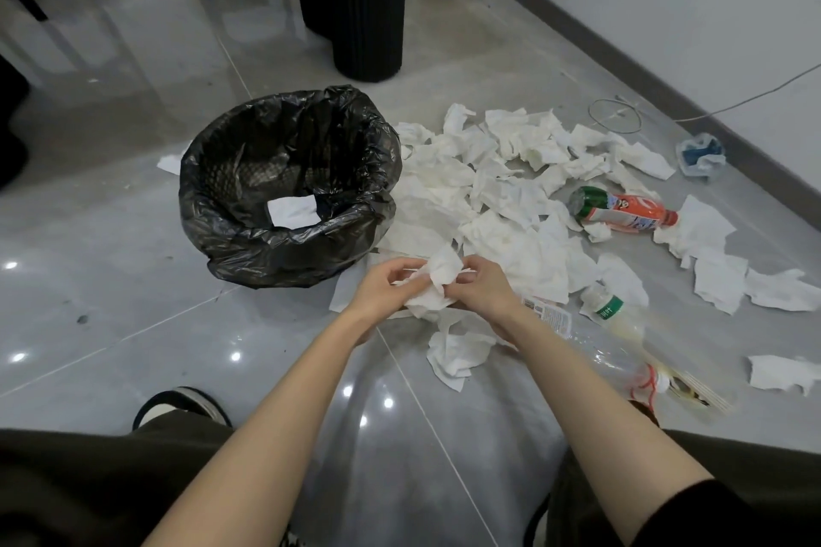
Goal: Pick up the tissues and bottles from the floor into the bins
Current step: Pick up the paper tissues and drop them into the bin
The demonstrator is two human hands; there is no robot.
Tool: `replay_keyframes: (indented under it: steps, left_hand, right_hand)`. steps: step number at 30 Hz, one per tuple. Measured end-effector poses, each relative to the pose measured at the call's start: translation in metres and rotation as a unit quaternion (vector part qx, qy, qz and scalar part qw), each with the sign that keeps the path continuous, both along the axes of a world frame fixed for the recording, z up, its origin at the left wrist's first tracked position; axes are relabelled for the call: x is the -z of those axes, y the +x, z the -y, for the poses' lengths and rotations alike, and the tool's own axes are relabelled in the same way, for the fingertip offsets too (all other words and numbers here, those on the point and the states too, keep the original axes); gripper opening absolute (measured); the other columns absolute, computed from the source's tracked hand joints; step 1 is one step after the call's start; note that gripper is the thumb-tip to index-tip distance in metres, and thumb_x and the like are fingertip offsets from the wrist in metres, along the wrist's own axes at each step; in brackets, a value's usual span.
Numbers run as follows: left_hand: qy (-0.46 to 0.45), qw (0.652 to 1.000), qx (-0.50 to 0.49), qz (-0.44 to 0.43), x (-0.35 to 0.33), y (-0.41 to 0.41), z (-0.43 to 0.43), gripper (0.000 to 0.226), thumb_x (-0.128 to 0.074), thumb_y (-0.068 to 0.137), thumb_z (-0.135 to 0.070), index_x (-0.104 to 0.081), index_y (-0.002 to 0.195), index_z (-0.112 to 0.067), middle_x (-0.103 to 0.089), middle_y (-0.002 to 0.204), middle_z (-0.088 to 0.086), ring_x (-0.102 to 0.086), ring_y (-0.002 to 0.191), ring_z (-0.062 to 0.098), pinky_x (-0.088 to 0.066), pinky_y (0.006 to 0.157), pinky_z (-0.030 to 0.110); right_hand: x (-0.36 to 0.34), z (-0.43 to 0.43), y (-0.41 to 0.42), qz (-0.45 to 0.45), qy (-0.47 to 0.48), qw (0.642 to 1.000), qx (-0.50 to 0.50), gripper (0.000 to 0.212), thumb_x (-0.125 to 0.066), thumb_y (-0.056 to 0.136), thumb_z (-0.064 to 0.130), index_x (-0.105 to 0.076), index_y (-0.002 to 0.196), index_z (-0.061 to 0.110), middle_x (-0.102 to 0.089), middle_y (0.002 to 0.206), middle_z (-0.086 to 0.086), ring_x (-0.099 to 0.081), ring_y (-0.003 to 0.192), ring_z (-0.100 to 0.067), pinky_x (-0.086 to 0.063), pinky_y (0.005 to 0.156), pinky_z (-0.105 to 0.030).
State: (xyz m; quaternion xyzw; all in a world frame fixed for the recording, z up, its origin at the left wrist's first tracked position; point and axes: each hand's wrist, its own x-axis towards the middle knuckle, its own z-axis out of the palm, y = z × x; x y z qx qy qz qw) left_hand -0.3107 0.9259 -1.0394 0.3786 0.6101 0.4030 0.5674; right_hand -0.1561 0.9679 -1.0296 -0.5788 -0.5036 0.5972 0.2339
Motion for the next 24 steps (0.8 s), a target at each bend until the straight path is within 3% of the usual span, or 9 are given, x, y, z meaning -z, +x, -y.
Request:
replay_keyframes:
  steps: [2,4,7,11,14,18,21,24]
  left_hand:
    - [-0.012,0.999,-0.041,0.000,0.006,-0.001,0.002,0.021,-0.065,0.088,-0.012,-0.065,0.108,-0.007,-0.066,0.092,0.004,-0.061,0.081,0.012,-0.053,0.067,0.019]
    - [-0.033,0.996,-0.078,-0.010,0.016,-0.006,0.003,0.017,-0.065,0.088,-0.014,-0.065,0.105,-0.010,-0.066,0.102,0.010,-0.062,0.090,0.019,-0.055,0.076,0.031]
    - [-0.059,0.991,-0.112,-0.031,0.028,-0.011,0.006,0.017,-0.066,0.087,-0.016,-0.065,0.103,-0.011,-0.065,0.110,0.013,-0.061,0.100,0.026,-0.053,0.090,0.044]
    - [-0.075,0.990,-0.106,-0.052,0.036,-0.011,0.009,0.019,-0.067,0.086,-0.018,-0.067,0.104,-0.012,-0.065,0.112,0.013,-0.061,0.107,0.029,-0.053,0.091,0.047]
    - [-0.071,0.990,-0.099,-0.065,0.038,-0.011,0.009,0.018,-0.067,0.086,-0.019,-0.067,0.103,-0.014,-0.065,0.111,0.011,-0.061,0.107,0.028,-0.053,0.091,0.047]
    - [-0.074,0.990,-0.095,-0.079,0.042,-0.009,0.009,0.011,-0.068,0.085,-0.020,-0.066,0.096,-0.020,-0.065,0.109,0.011,-0.061,0.106,0.028,-0.052,0.091,0.048]
    - [-0.077,0.990,-0.065,-0.100,0.042,-0.007,0.014,0.010,-0.066,0.085,-0.019,-0.065,0.095,-0.021,-0.062,0.101,0.007,-0.061,0.101,0.027,-0.055,0.086,0.044]
    - [-0.068,0.987,-0.026,-0.142,0.045,-0.005,0.019,0.015,-0.063,0.087,-0.017,-0.066,0.102,-0.015,-0.059,0.091,0.000,-0.058,0.091,0.019,-0.051,0.082,0.038]
  right_hand:
    - [0.005,0.003,-0.001,-0.011,-0.027,1.000,0.009,0.015,-0.066,0.084,0.004,-0.054,0.087,0.013,-0.067,0.083,-0.010,-0.066,0.071,-0.015,-0.059,0.070,-0.028]
    - [0.013,0.006,0.004,0.016,-0.054,0.998,0.000,0.007,-0.060,0.091,0.018,-0.056,0.095,0.013,-0.067,0.097,-0.008,-0.063,0.079,-0.016,-0.055,0.078,-0.033]
    - [0.029,0.014,0.016,0.130,-0.064,0.985,-0.093,0.019,-0.050,0.096,0.026,-0.056,0.110,0.015,-0.061,0.116,-0.004,-0.061,0.092,-0.015,-0.048,0.078,-0.025]
    - [0.048,0.023,0.029,0.223,-0.020,0.968,-0.113,0.040,-0.049,0.095,0.019,-0.044,0.135,0.012,-0.047,0.139,-0.004,-0.045,0.128,-0.020,-0.035,0.101,-0.027]
    - [0.058,0.021,0.041,0.290,0.035,0.949,-0.123,0.047,-0.059,0.088,0.019,-0.045,0.133,0.014,-0.047,0.137,-0.008,-0.045,0.125,-0.023,-0.036,0.100,-0.030]
    - [0.066,0.026,0.045,0.361,0.079,0.905,-0.210,0.053,-0.066,0.077,0.014,-0.050,0.127,0.021,-0.044,0.134,-0.006,-0.041,0.123,-0.026,-0.038,0.099,-0.031]
    - [0.073,0.037,0.039,0.412,0.138,0.863,-0.260,0.053,-0.065,0.075,0.011,-0.050,0.125,0.022,-0.044,0.129,-0.002,-0.039,0.120,-0.023,-0.043,0.087,-0.030]
    - [0.081,0.044,0.038,0.412,0.140,0.858,-0.274,0.049,-0.063,0.075,0.009,-0.051,0.121,0.021,-0.046,0.123,-0.001,-0.042,0.116,-0.022,-0.039,0.074,-0.027]
